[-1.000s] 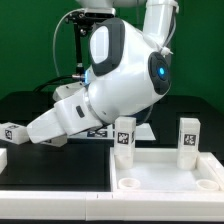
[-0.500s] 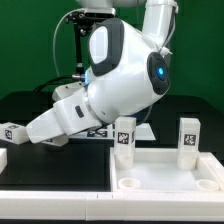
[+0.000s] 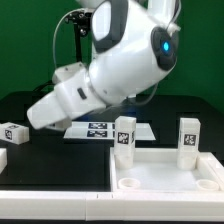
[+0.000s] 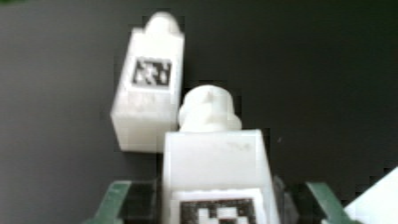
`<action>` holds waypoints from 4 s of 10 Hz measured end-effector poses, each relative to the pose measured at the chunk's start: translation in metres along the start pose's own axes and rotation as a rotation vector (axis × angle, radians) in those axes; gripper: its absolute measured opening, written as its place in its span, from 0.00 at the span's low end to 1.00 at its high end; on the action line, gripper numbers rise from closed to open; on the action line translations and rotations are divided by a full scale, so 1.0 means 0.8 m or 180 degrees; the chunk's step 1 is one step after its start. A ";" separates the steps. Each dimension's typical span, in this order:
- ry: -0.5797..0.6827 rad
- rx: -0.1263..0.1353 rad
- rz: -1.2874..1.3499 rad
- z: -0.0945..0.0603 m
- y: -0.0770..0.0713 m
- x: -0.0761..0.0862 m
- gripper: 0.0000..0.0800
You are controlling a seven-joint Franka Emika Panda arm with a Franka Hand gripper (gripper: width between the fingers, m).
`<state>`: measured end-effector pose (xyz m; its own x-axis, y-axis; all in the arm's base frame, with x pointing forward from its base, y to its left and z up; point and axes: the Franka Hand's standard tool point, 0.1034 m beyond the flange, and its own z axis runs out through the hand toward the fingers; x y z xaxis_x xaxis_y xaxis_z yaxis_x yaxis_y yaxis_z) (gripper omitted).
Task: Assemble square table
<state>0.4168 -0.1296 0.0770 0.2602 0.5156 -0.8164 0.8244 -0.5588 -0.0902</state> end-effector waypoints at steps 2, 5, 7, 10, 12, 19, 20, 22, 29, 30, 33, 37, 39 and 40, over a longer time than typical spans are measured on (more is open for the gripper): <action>0.0303 -0.0011 0.0097 -0.027 0.020 -0.032 0.35; 0.0903 -0.0060 0.0070 -0.023 0.025 -0.024 0.35; 0.1178 0.0225 0.0260 -0.063 0.027 -0.030 0.35; 0.1733 0.0342 0.0652 -0.190 0.079 -0.042 0.36; 0.2125 0.0140 0.0637 -0.208 0.066 -0.030 0.36; 0.3261 0.0384 0.1505 -0.268 0.078 0.051 0.36; 0.3318 0.0352 0.1608 -0.288 0.081 0.072 0.36; 0.3458 0.0135 0.1641 -0.280 0.091 0.075 0.36; 0.3791 0.0054 0.2127 -0.284 0.103 0.106 0.36; 0.3826 0.0117 0.2213 -0.298 0.106 0.125 0.36; 0.3734 0.0213 0.2404 -0.335 0.102 0.157 0.36; 0.3727 0.0294 0.2474 -0.328 0.104 0.155 0.36; 0.3744 0.0807 0.2767 -0.313 0.104 0.156 0.36; 0.3821 0.0842 0.2789 -0.317 0.103 0.165 0.36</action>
Offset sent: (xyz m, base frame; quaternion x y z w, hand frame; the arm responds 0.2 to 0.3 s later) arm 0.0000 0.0000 0.0000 0.0000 0.1938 0.0000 0.9810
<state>0.6465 0.0571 0.1066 0.9599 0.1030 0.2608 0.1173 -0.9923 -0.0399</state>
